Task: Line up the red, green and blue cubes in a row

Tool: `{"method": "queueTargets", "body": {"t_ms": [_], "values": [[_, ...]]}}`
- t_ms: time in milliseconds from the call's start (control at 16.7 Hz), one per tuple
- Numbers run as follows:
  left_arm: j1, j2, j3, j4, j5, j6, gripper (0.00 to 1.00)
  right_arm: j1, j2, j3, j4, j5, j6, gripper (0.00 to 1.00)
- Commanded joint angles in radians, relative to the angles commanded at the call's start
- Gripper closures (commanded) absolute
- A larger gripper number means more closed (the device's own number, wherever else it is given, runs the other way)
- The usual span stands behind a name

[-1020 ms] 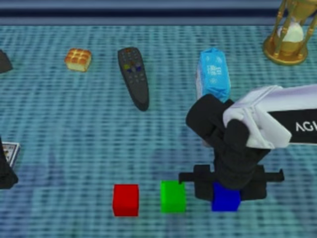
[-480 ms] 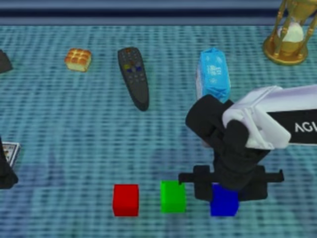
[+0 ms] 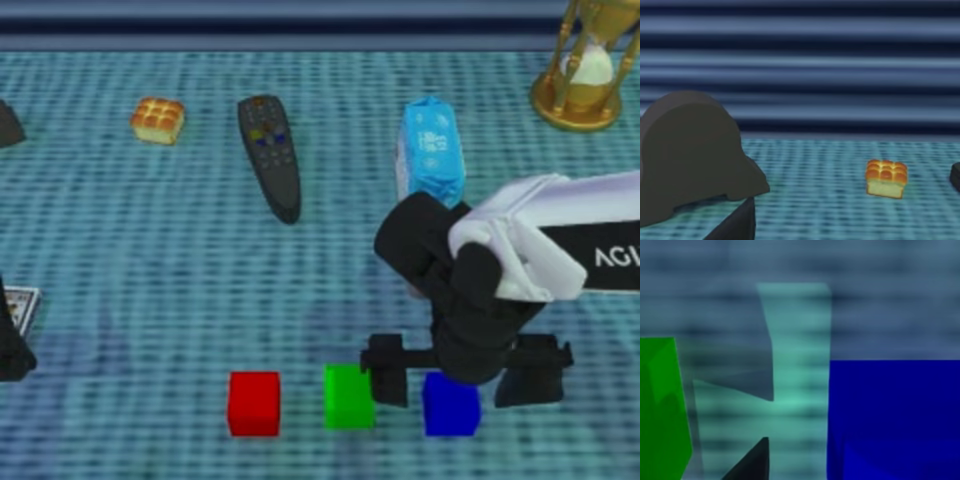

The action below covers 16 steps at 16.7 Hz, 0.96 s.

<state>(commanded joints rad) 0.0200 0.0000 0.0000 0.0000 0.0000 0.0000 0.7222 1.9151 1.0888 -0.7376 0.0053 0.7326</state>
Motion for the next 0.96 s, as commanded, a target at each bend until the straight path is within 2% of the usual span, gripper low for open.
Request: {"method": "queueTargets", "body": {"t_ms": [420,780,960], "values": [[0.000,0.000,0.000,0.000,0.000,0.000,0.00,0.001,-0.007,0.013,-0.017,-0.001,0.000,0.00],[0.000,0.000,0.000,0.000,0.000,0.000,0.00,0.007,-0.097,0.128,-0.234,-0.002,0.000,0.00],[0.000,0.000,0.000,0.000,0.000,0.000,0.00,0.008,-0.120,0.150,-0.270,-0.001,-0.003,0.00]]}}
